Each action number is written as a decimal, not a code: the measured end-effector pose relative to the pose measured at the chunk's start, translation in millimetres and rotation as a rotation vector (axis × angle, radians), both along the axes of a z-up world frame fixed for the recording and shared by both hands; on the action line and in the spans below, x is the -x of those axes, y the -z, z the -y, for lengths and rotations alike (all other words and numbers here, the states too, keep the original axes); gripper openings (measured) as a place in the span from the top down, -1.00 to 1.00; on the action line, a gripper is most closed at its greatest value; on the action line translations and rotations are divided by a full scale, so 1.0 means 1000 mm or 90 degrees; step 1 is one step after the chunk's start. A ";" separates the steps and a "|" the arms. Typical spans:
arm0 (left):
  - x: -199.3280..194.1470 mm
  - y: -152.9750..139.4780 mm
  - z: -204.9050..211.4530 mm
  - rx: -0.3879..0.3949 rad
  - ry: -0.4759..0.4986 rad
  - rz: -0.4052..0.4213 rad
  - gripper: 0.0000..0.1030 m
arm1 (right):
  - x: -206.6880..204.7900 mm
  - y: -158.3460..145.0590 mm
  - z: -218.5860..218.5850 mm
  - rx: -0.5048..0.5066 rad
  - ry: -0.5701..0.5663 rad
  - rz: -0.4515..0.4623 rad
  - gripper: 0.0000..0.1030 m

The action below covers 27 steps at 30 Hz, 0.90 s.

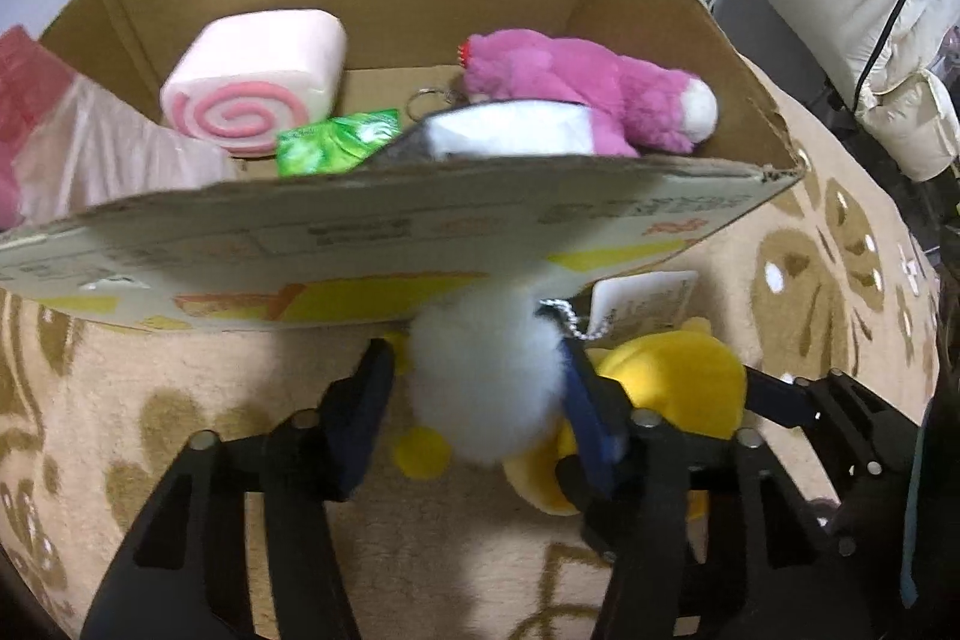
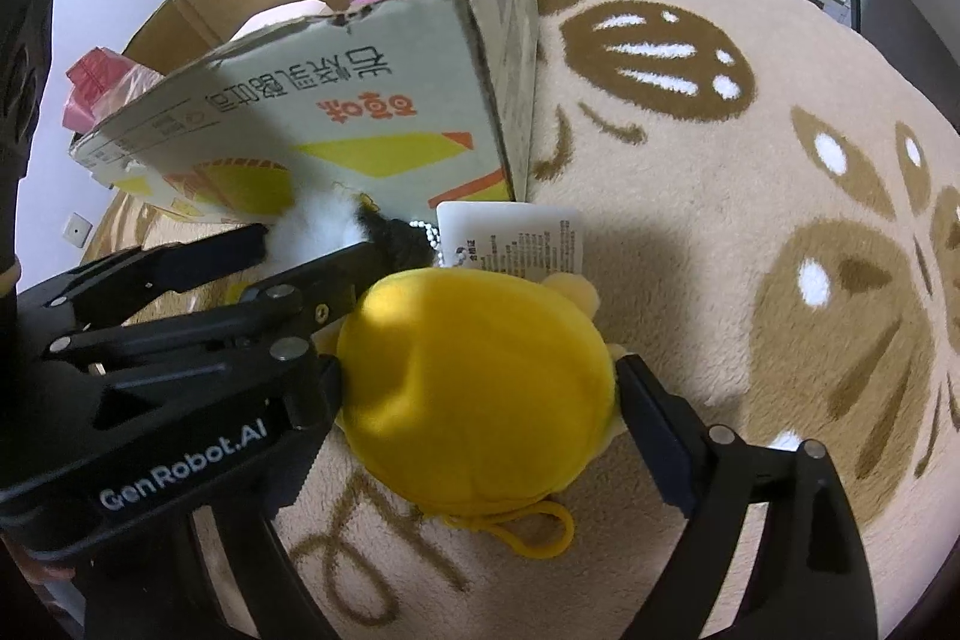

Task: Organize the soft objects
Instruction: 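Grasp the white pompom with the left gripper while the right grasps the yellow duck body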

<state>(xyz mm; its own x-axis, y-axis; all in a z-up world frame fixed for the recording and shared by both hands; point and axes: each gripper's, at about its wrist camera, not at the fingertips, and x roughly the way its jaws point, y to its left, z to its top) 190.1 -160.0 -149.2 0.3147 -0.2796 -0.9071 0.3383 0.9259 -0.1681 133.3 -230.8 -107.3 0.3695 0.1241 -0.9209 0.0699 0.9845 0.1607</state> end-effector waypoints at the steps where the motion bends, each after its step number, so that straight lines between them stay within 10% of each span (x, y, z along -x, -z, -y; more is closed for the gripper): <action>1: -0.001 0.002 0.001 -0.002 -0.003 -0.006 -0.01 | 0.000 0.000 -0.002 0.002 -0.001 -0.001 -0.85; 27: 0.011 0.001 0.022 -0.035 0.006 0.003 0.34 | -0.001 0.004 -0.006 0.003 0.018 0.000 -0.80</action>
